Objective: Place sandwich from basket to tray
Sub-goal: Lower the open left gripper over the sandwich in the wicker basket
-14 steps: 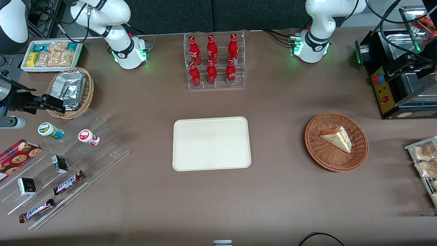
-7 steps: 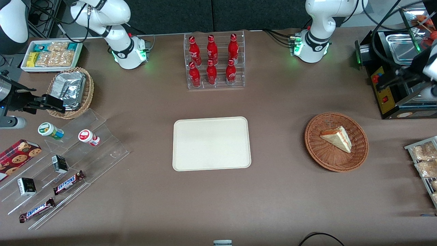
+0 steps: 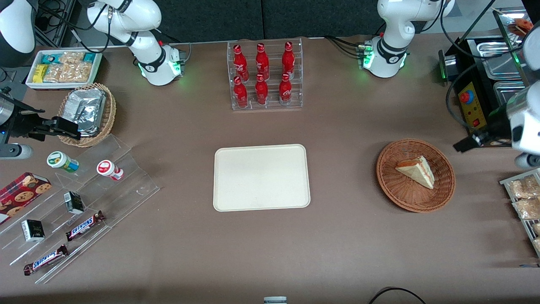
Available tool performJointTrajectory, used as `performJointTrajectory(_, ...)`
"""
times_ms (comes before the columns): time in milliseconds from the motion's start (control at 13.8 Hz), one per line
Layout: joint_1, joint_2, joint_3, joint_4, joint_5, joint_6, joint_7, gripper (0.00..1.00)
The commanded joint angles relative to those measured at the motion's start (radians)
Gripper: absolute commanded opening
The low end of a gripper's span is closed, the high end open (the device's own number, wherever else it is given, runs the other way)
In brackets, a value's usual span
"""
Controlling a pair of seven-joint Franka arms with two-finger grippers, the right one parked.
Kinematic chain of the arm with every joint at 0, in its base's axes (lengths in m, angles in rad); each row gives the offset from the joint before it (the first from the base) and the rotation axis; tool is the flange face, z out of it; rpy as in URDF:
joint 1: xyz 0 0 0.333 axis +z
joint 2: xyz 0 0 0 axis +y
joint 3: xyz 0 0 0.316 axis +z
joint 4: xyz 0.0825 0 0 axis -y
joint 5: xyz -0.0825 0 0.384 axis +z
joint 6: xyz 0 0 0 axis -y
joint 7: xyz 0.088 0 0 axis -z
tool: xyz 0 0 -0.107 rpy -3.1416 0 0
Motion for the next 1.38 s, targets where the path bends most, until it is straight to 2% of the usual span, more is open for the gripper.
performJointTrajectory(0,-0.001,0.000,0.000,-0.104,0.013,0.124,-0.165,1.00)
performJointTrajectory(145,-0.002,0.040,0.000,-0.164,0.018,0.202,-0.271,1.00)
performJointTrajectory(507,0.005,0.008,0.001,-0.403,0.018,0.460,-0.406,1.00)
performJointTrajectory(796,0.007,-0.042,0.026,-0.592,0.013,0.676,-0.420,1.00)
performJointTrajectory(1303,0.005,-0.030,0.036,-0.703,0.007,0.873,-0.523,1.00)
